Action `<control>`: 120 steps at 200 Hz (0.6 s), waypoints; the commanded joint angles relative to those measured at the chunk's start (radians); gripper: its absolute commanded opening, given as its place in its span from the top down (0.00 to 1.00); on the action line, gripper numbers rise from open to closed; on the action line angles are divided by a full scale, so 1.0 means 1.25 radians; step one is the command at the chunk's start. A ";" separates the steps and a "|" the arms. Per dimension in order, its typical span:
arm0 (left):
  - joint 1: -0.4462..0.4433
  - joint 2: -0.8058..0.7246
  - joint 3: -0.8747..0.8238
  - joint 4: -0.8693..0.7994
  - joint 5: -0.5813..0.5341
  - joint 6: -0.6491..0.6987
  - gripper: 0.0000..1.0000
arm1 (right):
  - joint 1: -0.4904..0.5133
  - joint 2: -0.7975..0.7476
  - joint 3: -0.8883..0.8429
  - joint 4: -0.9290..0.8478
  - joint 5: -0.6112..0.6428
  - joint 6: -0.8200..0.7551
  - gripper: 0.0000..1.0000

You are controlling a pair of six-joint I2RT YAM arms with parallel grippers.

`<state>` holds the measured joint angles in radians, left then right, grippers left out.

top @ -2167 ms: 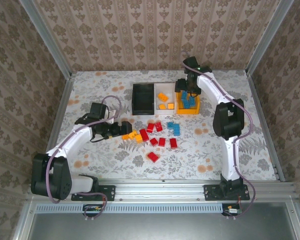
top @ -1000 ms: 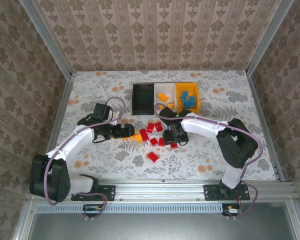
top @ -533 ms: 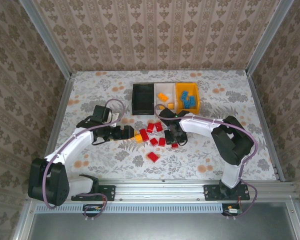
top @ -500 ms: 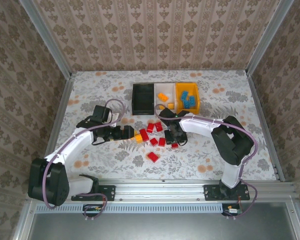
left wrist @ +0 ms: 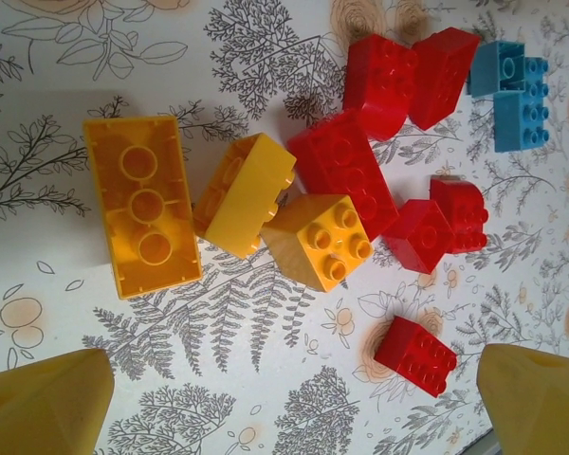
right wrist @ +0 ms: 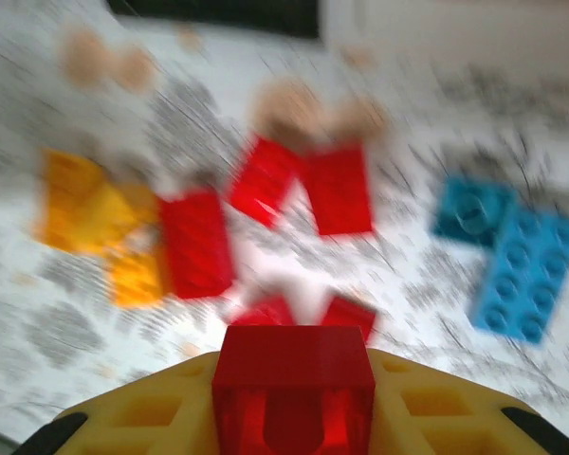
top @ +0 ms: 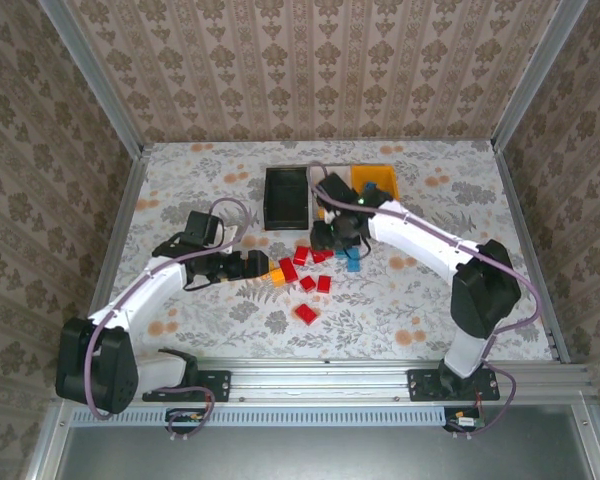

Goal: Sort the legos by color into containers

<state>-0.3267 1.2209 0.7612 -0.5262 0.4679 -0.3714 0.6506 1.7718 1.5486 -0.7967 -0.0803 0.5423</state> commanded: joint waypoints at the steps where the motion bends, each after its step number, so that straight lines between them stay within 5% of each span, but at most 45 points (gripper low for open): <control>1: 0.013 -0.044 -0.014 0.006 0.018 -0.024 0.00 | -0.017 0.083 0.149 -0.043 -0.074 -0.042 0.64; 84: 0.048 -0.101 -0.053 -0.009 0.020 -0.028 0.00 | -0.043 0.579 0.835 -0.147 -0.097 -0.055 0.65; 120: 0.058 -0.118 -0.061 -0.024 0.016 -0.021 0.00 | -0.067 0.645 0.875 -0.129 -0.064 -0.043 0.65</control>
<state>-0.2695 1.0981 0.6983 -0.5339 0.4755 -0.4000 0.5926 2.5568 2.5927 -0.9100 -0.1909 0.4927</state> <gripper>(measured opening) 0.997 0.353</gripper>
